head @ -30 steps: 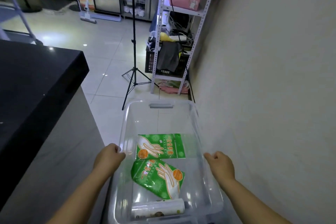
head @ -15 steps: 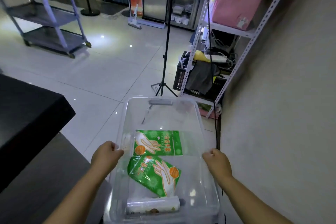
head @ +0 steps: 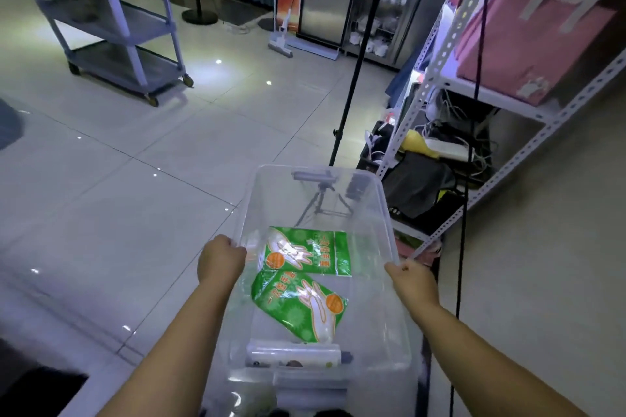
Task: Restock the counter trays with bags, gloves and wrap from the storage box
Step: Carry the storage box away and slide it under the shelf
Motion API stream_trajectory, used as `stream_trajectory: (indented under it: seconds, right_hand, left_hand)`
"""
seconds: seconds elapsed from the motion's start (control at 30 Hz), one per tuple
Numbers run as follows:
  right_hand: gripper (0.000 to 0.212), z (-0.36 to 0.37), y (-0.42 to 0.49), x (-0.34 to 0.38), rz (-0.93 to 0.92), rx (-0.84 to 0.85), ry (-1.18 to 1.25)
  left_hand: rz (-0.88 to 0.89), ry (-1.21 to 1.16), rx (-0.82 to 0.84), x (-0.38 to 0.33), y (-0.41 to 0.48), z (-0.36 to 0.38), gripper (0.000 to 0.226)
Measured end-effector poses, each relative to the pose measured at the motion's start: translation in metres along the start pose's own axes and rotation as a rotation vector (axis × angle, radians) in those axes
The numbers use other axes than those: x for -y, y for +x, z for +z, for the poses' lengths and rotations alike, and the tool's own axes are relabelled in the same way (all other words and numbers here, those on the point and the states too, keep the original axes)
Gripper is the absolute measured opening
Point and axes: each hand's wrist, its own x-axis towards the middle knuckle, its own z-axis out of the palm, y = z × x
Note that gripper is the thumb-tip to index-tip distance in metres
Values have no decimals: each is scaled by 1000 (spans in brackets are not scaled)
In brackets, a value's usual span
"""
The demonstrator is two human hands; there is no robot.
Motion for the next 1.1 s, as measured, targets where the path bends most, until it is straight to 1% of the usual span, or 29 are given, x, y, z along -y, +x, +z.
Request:
stream_trajectory:
  seconds: [0.03, 0.17, 0.27, 0.33, 0.43, 0.57, 0.67, 0.77, 0.87, 0.97, 1.1]
  right_hand:
    - [39, 1, 13, 9, 6, -16, 9]
    - [35, 11, 69, 39, 35, -52, 10]
    - [33, 26, 114, 61, 37, -60, -43]
    - [32, 41, 143, 75, 28, -67, -31]
    - [40, 65, 187, 104, 12, -56, 24]
    - [43, 96, 240, 155, -49, 40, -66]
    - [43, 125, 272, 200, -120, 140, -97]
    - [41, 160, 294, 245, -169, 205, -99]
    - [42, 201, 316, 294, -192, 248, -108]
    - [41, 247, 339, 344, -206, 282, -105]
    - [40, 308, 363, 407, -192, 284, -104]
  left_hand:
    - [-1, -7, -8, -12, 14, 1, 6]
    - [12, -44, -19, -48, 69, 10, 6]
    - [12, -60, -19, -63, 110, 15, 6]
    - [9, -79, -23, -68, 137, 16, 7]
    - [-23, -134, -29, -73, 177, 11, 11]
    - [-99, -224, -45, -72, 228, -10, 14]
    - [-148, -253, -83, -65, 263, -28, 15]
    - [-217, -288, -142, -54, 301, -48, 13]
    - [-269, -303, -189, -41, 348, -71, 12]
    - [-281, -330, -205, -29, 408, -95, 14]
    - [-275, -285, -158, -22, 496, -134, 25]
